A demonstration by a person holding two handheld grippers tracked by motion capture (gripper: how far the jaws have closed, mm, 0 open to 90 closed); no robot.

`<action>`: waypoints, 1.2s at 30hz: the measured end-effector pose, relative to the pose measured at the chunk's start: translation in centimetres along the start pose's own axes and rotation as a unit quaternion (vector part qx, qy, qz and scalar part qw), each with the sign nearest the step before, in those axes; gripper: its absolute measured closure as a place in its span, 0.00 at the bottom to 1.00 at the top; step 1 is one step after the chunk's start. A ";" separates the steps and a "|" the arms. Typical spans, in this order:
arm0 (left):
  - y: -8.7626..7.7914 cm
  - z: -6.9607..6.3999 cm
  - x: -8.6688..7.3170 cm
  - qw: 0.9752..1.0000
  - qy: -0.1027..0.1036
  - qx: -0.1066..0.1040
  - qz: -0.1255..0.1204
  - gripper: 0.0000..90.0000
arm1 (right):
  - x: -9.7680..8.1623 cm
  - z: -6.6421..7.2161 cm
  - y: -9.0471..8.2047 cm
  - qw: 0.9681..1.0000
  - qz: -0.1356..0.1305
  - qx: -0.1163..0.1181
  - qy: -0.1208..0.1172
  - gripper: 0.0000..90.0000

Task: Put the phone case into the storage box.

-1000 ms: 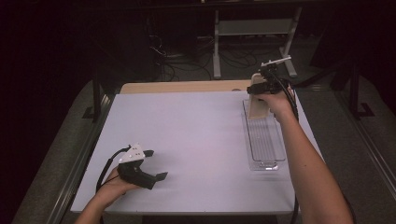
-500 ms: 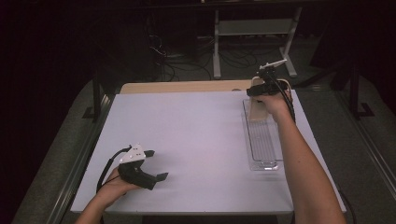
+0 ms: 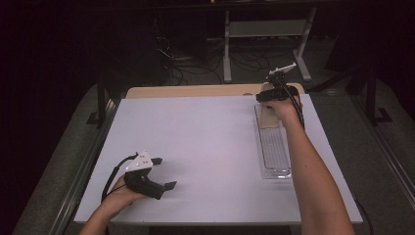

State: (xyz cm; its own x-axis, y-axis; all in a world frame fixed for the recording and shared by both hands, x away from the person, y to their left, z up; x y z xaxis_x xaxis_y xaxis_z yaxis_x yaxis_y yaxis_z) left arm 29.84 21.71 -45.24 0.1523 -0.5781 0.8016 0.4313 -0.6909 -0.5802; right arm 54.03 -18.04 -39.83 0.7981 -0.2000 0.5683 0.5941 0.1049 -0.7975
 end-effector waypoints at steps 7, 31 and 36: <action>0.1 -0.1 0.0 1.000 -0.001 -0.001 -0.001 0.01 | 0.2 0.2 0.7 1.000 -0.009 -0.003 -0.014 0.09; 0.3 -0.4 0.2 1.000 0.014 -0.006 0.006 0.01 | 0.3 0.5 2.2 0.999 -0.017 0.009 -0.030 0.08; 0.3 -0.5 0.2 1.000 0.011 -0.007 0.000 0.01 | 0.2 0.6 2.3 0.999 -0.018 0.012 -0.030 0.07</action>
State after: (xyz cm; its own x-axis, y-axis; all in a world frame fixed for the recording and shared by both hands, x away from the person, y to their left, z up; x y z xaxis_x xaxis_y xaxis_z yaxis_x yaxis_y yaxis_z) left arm 29.55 21.09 -45.32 0.1335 -0.5874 0.7982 0.4191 -0.6964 -0.5826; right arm 55.65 -17.25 -41.43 0.7808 -0.1450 0.6077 0.6236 0.1230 -0.7720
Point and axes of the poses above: each handheld gripper's, and its own axes: y roughly forward along the jaws, x roughly out of its top, z roughly to its left, the point moved 5 cm from there along y, roughly forward along the jaws, and after that the axes turned 15 degrees about y, right-handed, at the moved point
